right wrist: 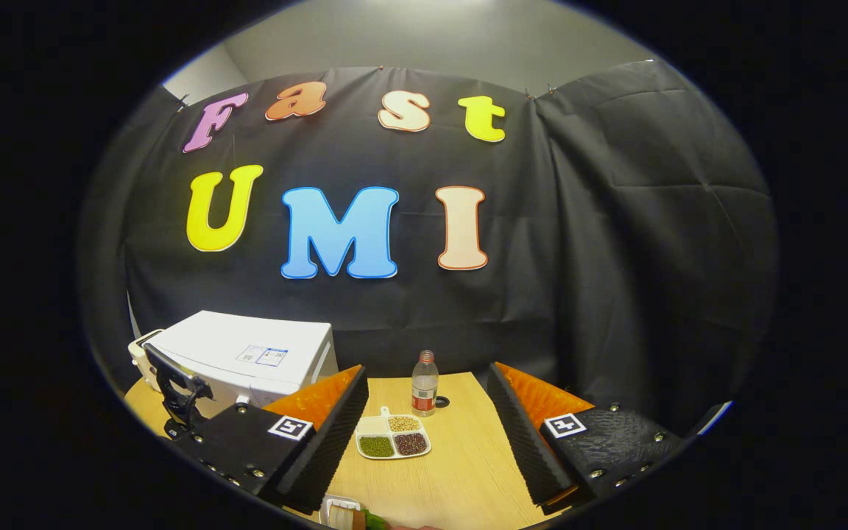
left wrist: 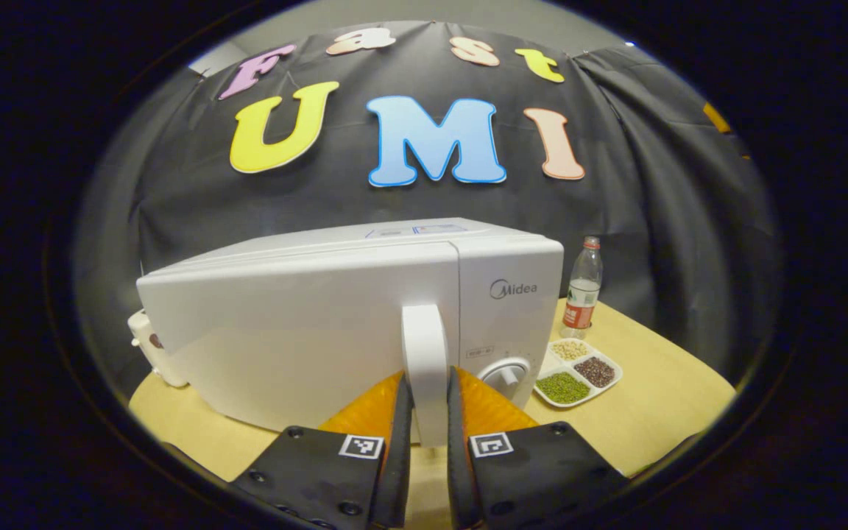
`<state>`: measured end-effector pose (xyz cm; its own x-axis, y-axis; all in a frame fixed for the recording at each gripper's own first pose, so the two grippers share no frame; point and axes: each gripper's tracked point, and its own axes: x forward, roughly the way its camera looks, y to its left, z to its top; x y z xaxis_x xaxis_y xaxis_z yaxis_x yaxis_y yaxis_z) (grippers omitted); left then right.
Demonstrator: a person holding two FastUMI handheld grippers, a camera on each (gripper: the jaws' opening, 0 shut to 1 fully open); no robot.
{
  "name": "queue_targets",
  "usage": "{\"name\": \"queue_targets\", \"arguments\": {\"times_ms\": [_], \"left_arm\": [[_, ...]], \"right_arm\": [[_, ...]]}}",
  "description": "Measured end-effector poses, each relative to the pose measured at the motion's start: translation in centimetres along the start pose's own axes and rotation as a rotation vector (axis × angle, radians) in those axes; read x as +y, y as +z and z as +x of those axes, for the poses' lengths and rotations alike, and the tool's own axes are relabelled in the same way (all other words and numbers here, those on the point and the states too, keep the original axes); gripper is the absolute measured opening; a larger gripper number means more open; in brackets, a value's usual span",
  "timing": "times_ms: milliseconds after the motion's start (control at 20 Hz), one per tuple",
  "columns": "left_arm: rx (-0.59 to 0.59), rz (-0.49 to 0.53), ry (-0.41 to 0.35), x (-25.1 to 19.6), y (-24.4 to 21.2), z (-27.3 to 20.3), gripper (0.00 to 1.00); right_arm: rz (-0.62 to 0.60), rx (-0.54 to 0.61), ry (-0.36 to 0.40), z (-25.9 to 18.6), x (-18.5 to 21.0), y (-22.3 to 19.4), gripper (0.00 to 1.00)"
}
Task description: Open the microwave oven with the left hand, put the food in, and close the microwave oven.
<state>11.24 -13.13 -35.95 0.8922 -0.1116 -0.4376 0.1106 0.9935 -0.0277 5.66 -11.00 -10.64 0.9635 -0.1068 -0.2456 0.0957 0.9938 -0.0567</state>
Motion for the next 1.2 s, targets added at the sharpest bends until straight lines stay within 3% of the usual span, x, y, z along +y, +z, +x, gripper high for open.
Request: {"name": "queue_targets", "arguments": {"times_ms": [150,200,250,650,850,950,1200], "left_arm": [[0.023,-0.003,-0.019,0.1,-0.1,-0.1,0.18],[0.027,-0.011,-0.018,-0.1,-0.3,0.8,0.18],[0.034,-0.008,-0.024,0.0,0.1,0.0,0.11],[0.074,-0.055,-0.083,0.2,0.2,-0.4,0.06],[0.071,-0.042,-0.114,0.7,-1.5,-5.9,0.06],[0.082,-0.051,-0.148,1.4,-2.4,-8.5,0.06],[0.117,-0.014,-0.2,3.4,-4.1,-14.0,0.06]], "right_arm": [[-0.003,0.004,0.007,0.1,0.6,-0.2,0.98],[-0.004,0.006,0.013,0.0,0.9,-0.2,0.98],[-0.007,0.006,0.018,0.0,1.2,-0.3,0.98],[-0.017,-0.007,0.015,-1.1,1.6,0.0,0.98],[-0.019,-0.018,-0.007,-1.9,1.4,0.3,0.98],[-0.012,-0.009,0.004,-2.3,2.1,-0.3,0.95],[0.005,-0.009,0.043,-3.2,4.8,-0.3,0.99]]}}
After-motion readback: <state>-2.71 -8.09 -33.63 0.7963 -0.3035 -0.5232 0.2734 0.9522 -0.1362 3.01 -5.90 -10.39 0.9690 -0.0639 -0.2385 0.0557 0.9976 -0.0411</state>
